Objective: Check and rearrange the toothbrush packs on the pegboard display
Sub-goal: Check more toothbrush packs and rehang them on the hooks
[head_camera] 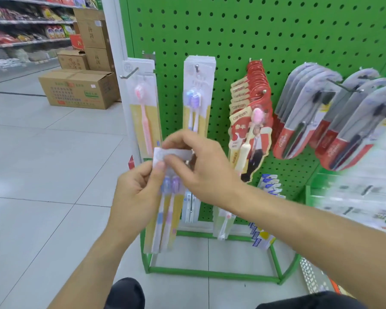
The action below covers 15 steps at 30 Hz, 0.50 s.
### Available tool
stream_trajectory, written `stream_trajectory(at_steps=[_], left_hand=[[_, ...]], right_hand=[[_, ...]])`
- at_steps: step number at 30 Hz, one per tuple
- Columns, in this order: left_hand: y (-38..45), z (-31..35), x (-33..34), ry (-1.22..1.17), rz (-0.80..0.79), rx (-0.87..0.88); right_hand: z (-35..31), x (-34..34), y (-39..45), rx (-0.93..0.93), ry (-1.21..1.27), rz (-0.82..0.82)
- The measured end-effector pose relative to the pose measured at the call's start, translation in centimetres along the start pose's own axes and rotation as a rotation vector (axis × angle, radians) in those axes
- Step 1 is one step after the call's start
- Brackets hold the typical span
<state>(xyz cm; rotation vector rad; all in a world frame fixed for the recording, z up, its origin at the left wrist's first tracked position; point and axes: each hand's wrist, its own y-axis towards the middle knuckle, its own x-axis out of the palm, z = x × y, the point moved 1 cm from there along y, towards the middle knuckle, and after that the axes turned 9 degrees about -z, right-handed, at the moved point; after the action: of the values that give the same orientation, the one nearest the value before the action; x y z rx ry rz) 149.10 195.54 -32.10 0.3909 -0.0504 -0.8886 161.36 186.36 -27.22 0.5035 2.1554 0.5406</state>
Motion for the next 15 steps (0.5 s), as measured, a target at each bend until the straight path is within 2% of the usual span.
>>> stream_trajectory(at_steps=[4,6,8,10,15], left_hand=[[-2.0,-4.7,2.3,-0.056,-0.205,-0.275],[-2.5,-6.0,3.4,-0.11,-0.328,-0.415],[-2.8,-6.9,4.1,-0.174,-0.427,-0.555],[-2.7,-7.3,4.6,-0.209,-0.458,-0.64],[-2.7,-8.5,6.2,-0.261,-0.491,-0.733]], right_hand=[[5.1,4.2,-6.9,0.339,0.224,0.094],[6.9,5.5,-9.6,0.439,0.268,0.136],[8.3,6.2,-11.2,0.499,0.278,0.116],[9.4,6.1,-11.8,0.525,0.289,0.054],[11.8,5.1,-13.1,0.584,0.353,-0.09]])
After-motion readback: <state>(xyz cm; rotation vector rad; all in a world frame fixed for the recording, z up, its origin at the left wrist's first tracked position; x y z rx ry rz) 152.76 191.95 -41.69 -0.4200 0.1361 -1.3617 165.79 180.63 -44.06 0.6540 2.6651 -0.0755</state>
